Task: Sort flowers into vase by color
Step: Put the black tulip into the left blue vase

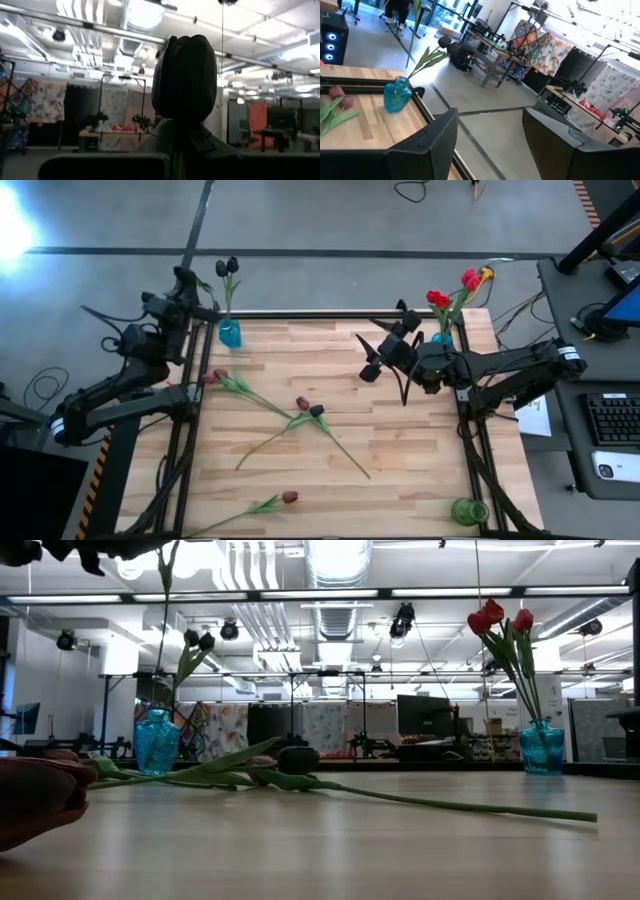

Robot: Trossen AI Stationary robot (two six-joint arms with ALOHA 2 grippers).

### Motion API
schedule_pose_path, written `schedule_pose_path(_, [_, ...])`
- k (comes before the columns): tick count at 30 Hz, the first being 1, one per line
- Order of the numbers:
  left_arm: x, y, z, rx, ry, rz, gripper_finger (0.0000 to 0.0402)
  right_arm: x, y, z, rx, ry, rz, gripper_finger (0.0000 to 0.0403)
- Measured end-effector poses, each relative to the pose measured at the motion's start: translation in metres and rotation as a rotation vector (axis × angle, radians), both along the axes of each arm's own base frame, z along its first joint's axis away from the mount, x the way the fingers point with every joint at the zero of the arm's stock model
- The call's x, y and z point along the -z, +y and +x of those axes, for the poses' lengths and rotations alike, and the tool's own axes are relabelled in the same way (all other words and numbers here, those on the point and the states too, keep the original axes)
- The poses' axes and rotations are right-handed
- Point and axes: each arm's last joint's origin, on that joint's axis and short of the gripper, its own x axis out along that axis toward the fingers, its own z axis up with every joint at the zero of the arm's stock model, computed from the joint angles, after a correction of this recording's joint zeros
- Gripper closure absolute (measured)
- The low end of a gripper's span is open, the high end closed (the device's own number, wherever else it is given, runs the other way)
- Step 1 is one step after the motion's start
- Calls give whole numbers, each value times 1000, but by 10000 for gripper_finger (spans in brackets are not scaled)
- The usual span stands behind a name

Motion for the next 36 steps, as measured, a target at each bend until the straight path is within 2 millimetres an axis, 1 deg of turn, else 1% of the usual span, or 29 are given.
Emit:
schedule_pose_path(6, [11,3,4,41,-21,-64,402,0,0,0,-1,1,0,188])
schedule_pose_path(9, [22,4,6,37,2,-86,402,0,0,0,-1,1,0,188])
schedule_pose_path(13, [38,8,9,-23,17,-144,402,0,0,0,-1,1,0,188])
schedule_pose_path(19, [56,15,16,-90,62,-205,402,0,0,0,-1,-14,16,188])
schedule_pose_path(23, [66,22,22,-216,81,-280,402,0,0,0,0,-35,38,188])
schedule_pose_path(25, [68,25,25,-264,88,-309,402,0,0,0,0,-35,39,188])
schedule_pose_path(28, [69,29,30,-289,108,-328,402,0,1,0,-2,-48,52,188])
schedule_pose_path(31, [72,33,36,-318,161,-362,401,0,1,0,-1,-76,81,188])
schedule_pose_path(33, [73,36,39,-334,216,-398,393,0,1,0,0,-81,86,188])
schedule_pose_path(36, [69,39,44,-358,271,-471,368,0,1,0,0,-84,90,188])
